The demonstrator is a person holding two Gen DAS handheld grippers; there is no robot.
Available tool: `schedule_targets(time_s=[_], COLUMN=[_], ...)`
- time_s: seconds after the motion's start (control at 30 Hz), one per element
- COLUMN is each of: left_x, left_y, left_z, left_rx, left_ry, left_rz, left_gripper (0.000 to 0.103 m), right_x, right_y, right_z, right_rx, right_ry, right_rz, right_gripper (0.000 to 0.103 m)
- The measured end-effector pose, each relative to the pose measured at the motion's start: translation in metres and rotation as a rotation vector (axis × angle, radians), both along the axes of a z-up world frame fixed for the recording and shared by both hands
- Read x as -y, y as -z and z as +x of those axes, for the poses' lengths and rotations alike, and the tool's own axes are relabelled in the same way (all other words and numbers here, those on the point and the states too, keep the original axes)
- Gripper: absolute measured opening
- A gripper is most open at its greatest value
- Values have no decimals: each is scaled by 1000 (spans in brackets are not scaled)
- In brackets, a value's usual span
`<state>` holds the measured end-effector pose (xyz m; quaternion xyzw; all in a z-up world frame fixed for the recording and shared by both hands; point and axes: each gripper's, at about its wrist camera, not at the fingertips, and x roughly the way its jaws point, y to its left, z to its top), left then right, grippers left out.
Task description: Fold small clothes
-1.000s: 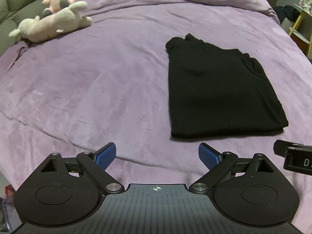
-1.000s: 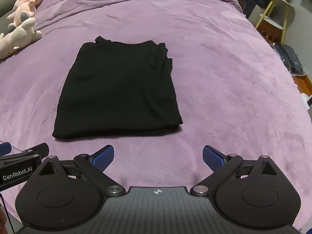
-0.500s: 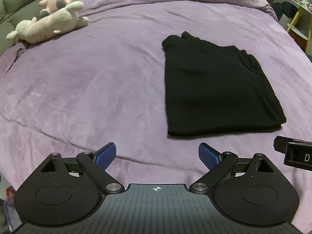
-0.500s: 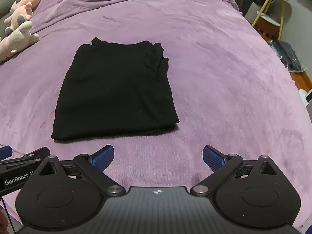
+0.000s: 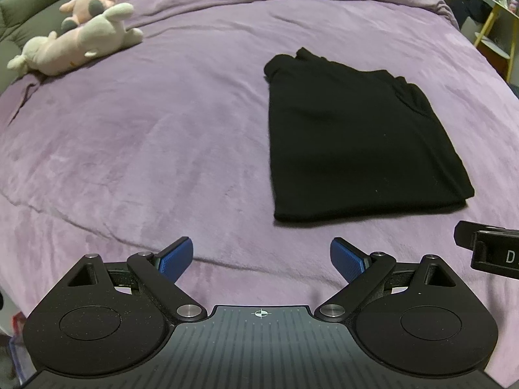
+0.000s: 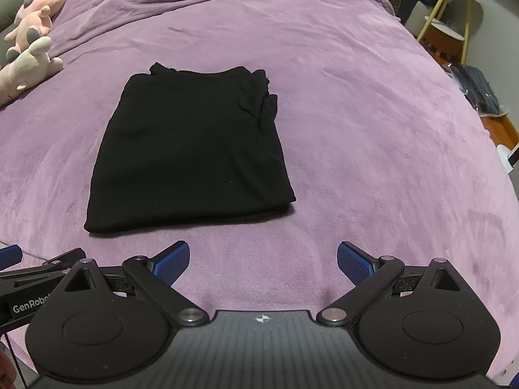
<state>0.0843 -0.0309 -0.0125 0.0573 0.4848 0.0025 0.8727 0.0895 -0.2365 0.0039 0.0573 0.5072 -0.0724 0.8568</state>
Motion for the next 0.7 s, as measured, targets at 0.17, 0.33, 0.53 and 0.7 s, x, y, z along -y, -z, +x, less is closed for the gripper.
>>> schedule_targets(time_s=[0.17,0.33,0.53,0.7], left_x=[1,2,2,3], left_y=[0,2,2,3], left_z=[0,0,-1,0], left_rx=[-5,-8,-12,-15], left_ry=[0,0,4,4], left_rz=[0,4,5,8], left_gripper=[96,96,96,96], right_x=[2,3,5,6], right_y=[1,0,0,-2], right_z=[-1,-2,-1,-1], right_rx=[-3,1,4,6], right_ry=[9,11,12,12], right_rz=[3,2,1,3], right_gripper=[98,98,98,98])
